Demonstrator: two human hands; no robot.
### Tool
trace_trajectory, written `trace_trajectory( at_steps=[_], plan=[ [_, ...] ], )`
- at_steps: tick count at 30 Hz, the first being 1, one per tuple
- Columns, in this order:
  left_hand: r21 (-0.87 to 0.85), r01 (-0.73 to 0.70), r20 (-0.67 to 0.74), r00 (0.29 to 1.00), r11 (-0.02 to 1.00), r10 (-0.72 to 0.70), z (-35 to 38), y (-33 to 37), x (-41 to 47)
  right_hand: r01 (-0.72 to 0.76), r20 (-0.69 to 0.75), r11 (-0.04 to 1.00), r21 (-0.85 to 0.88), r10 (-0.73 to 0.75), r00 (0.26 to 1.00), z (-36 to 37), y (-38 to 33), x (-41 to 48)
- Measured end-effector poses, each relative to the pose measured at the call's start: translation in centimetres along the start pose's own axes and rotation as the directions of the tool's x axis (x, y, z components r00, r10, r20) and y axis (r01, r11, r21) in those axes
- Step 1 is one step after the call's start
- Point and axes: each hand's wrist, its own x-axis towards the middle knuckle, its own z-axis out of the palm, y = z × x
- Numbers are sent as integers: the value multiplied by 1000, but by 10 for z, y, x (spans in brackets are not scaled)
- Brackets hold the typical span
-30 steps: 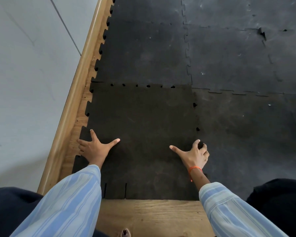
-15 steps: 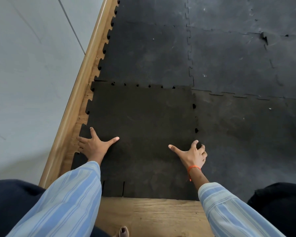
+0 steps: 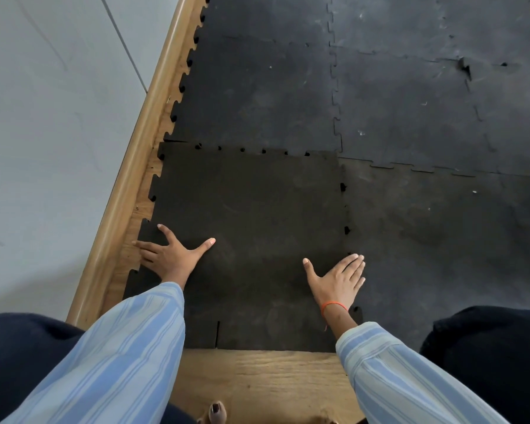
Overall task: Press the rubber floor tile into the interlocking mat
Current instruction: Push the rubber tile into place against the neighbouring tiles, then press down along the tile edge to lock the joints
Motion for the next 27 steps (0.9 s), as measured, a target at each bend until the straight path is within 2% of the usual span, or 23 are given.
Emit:
trace_trajectory(
  at_steps=[4, 13, 21, 27],
  plan=[
    [10, 7, -12, 1000, 1000, -7, 0, -2, 3, -5, -43, 1000, -7, 4, 999, -1, 1, 1],
    [-10, 23, -22, 1000, 1000, -23, 5, -3, 11, 0, -21, 999, -48, -1, 1000, -3, 5, 5],
    [3, 29, -3, 1000, 1000, -29, 10, -5, 11, 23, 33, 997, -79, -21, 999, -8, 3, -2],
    [55, -13, 34, 999, 998, 11, 25, 24, -6, 99, 85, 983, -156, -86, 993, -5, 9, -14]
  ],
)
